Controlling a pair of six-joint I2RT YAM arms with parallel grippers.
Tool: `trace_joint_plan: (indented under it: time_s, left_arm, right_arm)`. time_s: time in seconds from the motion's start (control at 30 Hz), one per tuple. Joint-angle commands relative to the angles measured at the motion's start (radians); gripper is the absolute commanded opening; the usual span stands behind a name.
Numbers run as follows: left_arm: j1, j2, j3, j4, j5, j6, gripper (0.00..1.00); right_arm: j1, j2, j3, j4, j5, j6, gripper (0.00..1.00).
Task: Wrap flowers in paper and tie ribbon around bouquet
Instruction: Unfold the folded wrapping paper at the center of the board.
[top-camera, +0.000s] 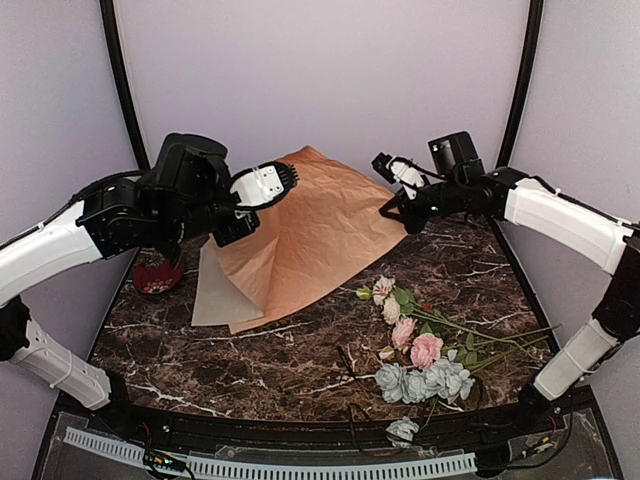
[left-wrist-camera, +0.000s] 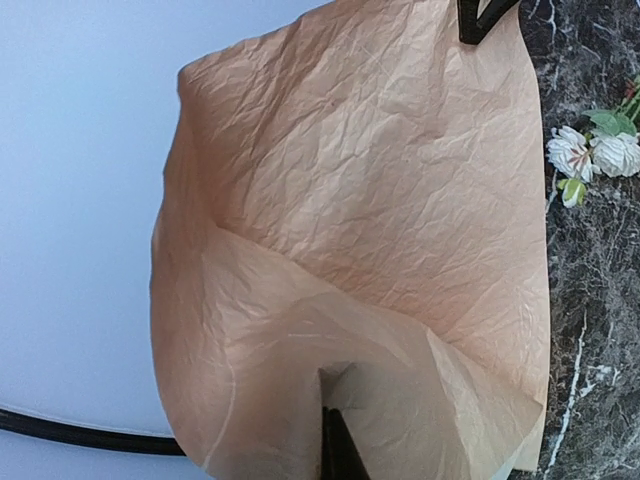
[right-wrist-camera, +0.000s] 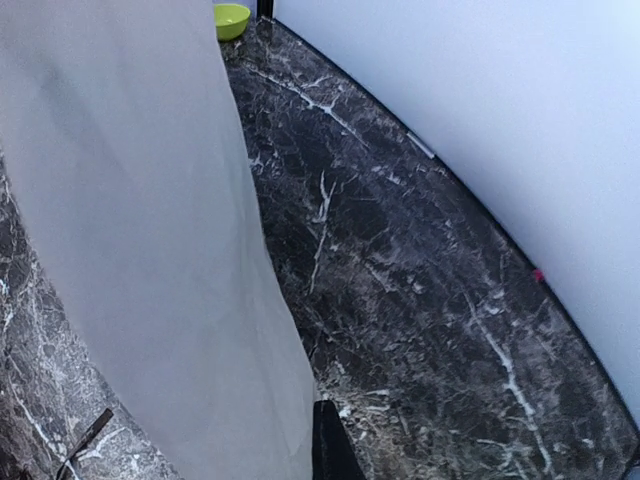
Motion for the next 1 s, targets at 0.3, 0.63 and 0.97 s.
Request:
trace_joint_plan:
  time_s: [0.3, 0.63, 0.97]
  left_arm:
    - [-0.014, -0.287, 0.121, -0.111, 0.256, 0.039, 0.0]
    - [-0.015, -0.246, 0.116, -0.106, 0.367, -0.03, 0.0]
    - [0.002, -0.197, 0.27, -0.133, 0.248, -0.392, 0.0]
  right_arm:
    - [0.043, -0.354, 0.246, -0.109, 0.026, -0.132, 0.0]
    - [0.091, -0.502, 0.027, 0.309, 0.291, -0.178, 0.18]
    - [0.088, -0.126, 0.183, 0.411, 0.606, -0.23, 0.54]
